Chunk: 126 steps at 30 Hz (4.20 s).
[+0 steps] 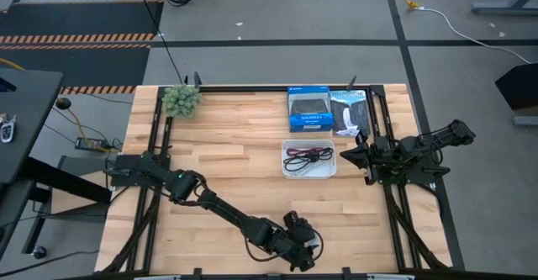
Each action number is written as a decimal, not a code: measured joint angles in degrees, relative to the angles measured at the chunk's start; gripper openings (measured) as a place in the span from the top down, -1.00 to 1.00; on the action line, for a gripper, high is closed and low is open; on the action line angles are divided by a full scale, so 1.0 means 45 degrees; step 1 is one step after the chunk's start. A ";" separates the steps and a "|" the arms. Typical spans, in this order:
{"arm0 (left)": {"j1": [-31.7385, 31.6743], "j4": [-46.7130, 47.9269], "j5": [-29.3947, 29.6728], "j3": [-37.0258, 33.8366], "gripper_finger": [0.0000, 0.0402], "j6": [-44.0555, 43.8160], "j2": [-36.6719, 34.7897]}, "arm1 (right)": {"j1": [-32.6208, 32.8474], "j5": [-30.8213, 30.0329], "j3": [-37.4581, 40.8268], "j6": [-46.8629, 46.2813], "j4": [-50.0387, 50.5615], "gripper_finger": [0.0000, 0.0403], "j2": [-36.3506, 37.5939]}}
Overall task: Pick and place USB-C Cables
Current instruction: Put the blue charger cable into the white bin
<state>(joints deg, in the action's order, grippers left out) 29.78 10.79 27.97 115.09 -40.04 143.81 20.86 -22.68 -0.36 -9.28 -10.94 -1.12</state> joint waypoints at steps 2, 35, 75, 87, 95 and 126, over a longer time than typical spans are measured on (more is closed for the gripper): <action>-0.0001 -0.0047 0.0065 0.0003 -0.15 0.0063 0.0031 | 0.0000 0.0005 0.0000 0.0000 -0.0025 0.93 0.0000; -0.0025 0.0242 0.0072 0.0000 0.68 0.1235 0.0379 | -0.0004 0.0001 0.0000 0.0000 -0.0070 0.93 0.0004; -0.0226 0.2915 -0.0510 0.3803 0.87 0.1224 0.0355 | -0.0004 0.0004 0.0000 0.0000 -0.0069 0.93 0.0004; -0.0823 0.2889 0.0976 0.3803 0.86 0.0987 0.0355 | -0.0002 0.0002 0.0000 0.0000 -0.0071 0.93 0.0004; -0.0676 0.2998 0.0961 0.3803 0.86 0.1050 0.0355 | -0.0001 0.0001 -0.0001 0.0000 -0.0070 0.93 0.0004; -0.1030 0.3663 0.1515 0.3769 0.88 0.0755 -0.0130 | -0.0003 0.0002 0.0000 0.0000 -0.0075 0.93 0.0004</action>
<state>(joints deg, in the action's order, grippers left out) 25.15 27.28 34.79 132.05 -36.64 143.22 20.85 -22.67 -0.36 -9.28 -11.27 -1.11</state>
